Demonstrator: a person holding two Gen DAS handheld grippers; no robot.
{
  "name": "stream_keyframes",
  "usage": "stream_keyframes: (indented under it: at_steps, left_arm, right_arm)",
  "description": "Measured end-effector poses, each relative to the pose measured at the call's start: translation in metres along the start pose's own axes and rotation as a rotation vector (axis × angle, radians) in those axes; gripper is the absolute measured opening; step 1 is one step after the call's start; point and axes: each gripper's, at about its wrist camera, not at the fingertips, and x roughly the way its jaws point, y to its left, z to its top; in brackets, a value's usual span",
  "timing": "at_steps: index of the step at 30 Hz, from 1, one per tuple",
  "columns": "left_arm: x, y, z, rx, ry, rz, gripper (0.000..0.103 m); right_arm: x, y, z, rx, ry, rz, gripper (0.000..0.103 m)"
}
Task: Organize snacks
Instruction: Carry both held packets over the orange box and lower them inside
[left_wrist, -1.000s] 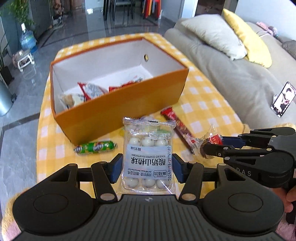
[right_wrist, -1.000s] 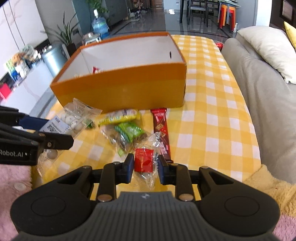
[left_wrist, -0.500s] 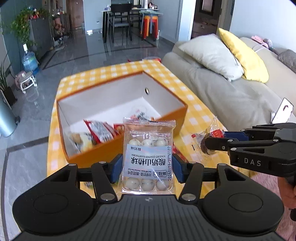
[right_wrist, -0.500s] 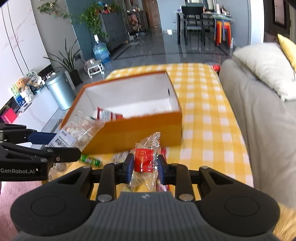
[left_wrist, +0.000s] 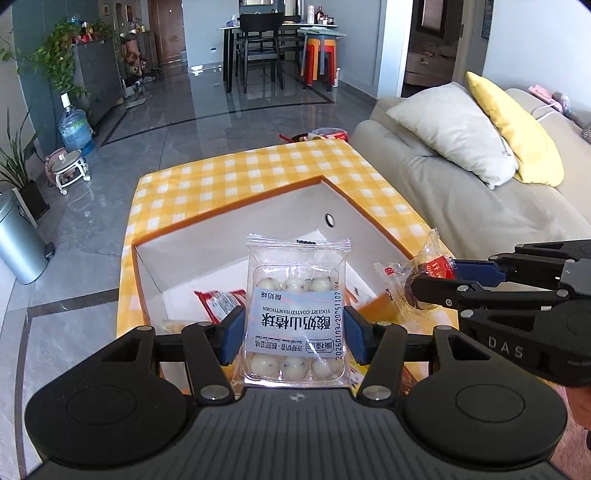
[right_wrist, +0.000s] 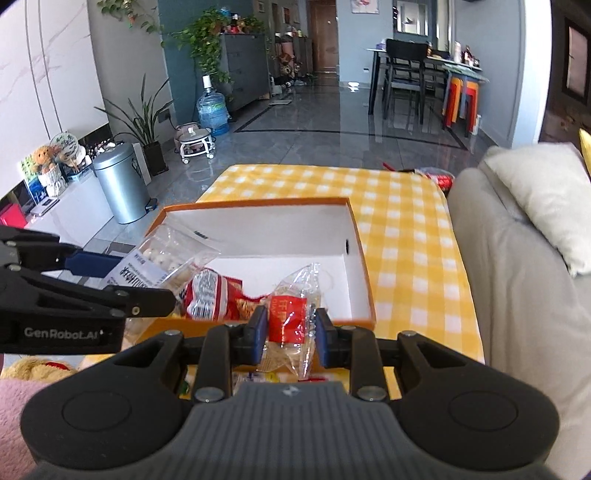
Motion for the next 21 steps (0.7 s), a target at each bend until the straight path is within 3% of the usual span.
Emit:
stream_keyframes:
  at_steps: [10,21]
  left_arm:
    - [0.047,0.015,0.025,0.046,0.069,0.057,0.063]
    - [0.108,0.034,0.035,0.051,0.178,0.089,0.063]
  right_arm:
    - [0.052,0.006,0.036,-0.122,0.032,-0.036,0.024]
    - [0.132,0.016,0.045,-0.301,0.167,-0.093,0.024]
